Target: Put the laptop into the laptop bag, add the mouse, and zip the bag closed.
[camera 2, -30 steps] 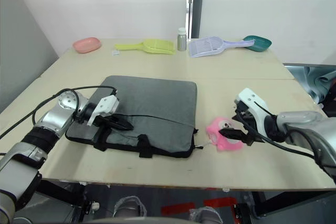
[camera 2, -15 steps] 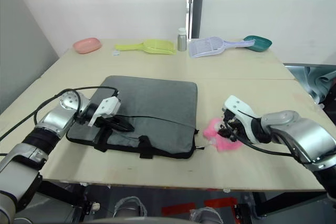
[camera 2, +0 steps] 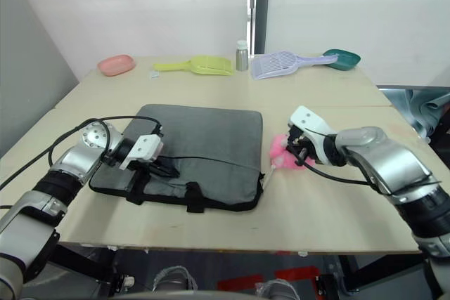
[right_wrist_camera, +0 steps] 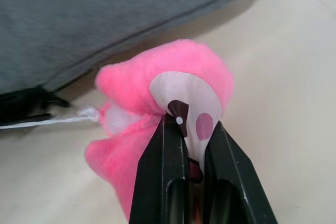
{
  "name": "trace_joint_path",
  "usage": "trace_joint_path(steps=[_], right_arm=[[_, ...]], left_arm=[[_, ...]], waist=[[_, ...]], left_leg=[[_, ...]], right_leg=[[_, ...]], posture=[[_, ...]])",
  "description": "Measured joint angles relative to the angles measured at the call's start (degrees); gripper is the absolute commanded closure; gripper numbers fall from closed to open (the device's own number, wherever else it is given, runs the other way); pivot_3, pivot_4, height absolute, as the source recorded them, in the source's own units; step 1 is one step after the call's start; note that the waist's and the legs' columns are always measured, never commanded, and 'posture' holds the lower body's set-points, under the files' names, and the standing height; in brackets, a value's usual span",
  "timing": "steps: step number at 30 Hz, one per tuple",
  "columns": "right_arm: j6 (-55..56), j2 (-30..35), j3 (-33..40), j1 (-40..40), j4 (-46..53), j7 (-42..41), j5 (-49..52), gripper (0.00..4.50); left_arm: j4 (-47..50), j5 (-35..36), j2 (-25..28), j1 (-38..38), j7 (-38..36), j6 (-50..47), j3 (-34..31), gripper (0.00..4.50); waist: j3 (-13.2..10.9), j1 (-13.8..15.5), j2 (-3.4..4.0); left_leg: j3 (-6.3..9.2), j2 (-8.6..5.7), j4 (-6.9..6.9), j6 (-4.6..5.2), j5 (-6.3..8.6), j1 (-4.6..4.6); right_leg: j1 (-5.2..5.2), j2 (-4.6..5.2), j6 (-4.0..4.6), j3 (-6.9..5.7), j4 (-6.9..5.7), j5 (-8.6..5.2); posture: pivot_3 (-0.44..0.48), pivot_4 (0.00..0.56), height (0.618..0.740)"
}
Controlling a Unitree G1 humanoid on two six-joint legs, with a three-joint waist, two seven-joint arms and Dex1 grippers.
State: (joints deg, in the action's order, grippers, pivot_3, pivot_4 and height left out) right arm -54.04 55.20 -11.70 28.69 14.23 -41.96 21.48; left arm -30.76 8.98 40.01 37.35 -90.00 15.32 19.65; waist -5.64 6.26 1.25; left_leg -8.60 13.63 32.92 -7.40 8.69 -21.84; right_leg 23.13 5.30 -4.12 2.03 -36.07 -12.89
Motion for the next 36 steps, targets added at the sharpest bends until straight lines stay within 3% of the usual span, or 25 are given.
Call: trace_joint_path(steps=[9, 16, 17, 28, 30, 36], right_arm=[[6.46, -6.19, -6.46, 7.31, -9.13, 0.03, -9.54, 4.47], [7.76, -8.90, -6.64, 9.58, -12.96, -0.96, -12.04, 4.47], [6.99, -8.88, -6.07, 9.28, -12.35, -1.47, -11.62, 3.70], [-5.34, -6.46, 5.05, 2.26, -4.64, -6.88, -0.65, 0.02], [-6.34, -5.71, 7.40, 2.32, -4.77, -7.53, 0.89, 0.02], [-6.69, 1.64, 16.09, 4.75, -9.12, -12.91, 5.78, 0.00]], left_arm=[[0.42, -0.02, 0.59, -0.86, 0.08, 1.03, -0.02, 4.50], [1.37, 0.18, 0.80, -1.88, 0.13, 1.05, -0.72, 4.50], [1.43, 0.28, 0.71, -1.98, 0.12, 0.81, -0.85, 4.50], [8.32, 4.77, -0.29, -4.99, 0.13, -13.06, -5.42, 4.50], [10.81, 5.61, -0.28, -5.21, 0.29, -15.88, -5.84, 4.50], [19.20, 11.83, 2.16, -5.46, 2.29, -26.48, -11.06, 2.64]], waist=[[0.11, -0.58, 0.13], [0.18, -0.78, 0.20], [0.18, -0.72, 0.20], [-0.30, 0.02, -0.14], [-0.46, 0.03, -0.25], [-1.11, -0.23, -0.79]], left_leg=[[-0.04, -0.04, -0.05, 0.00, 0.00, 0.00], [-0.08, -0.04, -0.27, 0.00, 0.00, 0.01], [-0.08, -0.05, -0.32, 0.00, 0.00, 0.01], [-0.04, -0.05, -0.68, 0.08, -0.01, -0.23], [-0.04, -0.05, -0.70, 0.09, -0.03, -0.45], [0.05, 0.14, -0.62, 0.52, -0.37, -1.09]], right_leg=[[0.00, 0.03, -0.01, 0.01, 0.05, 0.00], [0.00, 0.02, -0.02, 0.00, 0.24, 0.00], [0.00, 0.02, -0.02, -0.01, 0.28, 0.01], [0.16, 0.02, -0.02, -0.22, 0.78, 0.02], [0.38, 0.01, -0.03, -0.23, 0.78, 0.03], [0.98, -0.21, -0.01, -0.32, 0.67, 0.10]], posture=[[0.000, 0.150, 0.740], [0.000, 0.150, 0.740], [0.000, 0.150, 0.740], [0.000, 0.150, 0.740], [0.000, 0.150, 0.740], [0.000, 0.150, 0.740]])
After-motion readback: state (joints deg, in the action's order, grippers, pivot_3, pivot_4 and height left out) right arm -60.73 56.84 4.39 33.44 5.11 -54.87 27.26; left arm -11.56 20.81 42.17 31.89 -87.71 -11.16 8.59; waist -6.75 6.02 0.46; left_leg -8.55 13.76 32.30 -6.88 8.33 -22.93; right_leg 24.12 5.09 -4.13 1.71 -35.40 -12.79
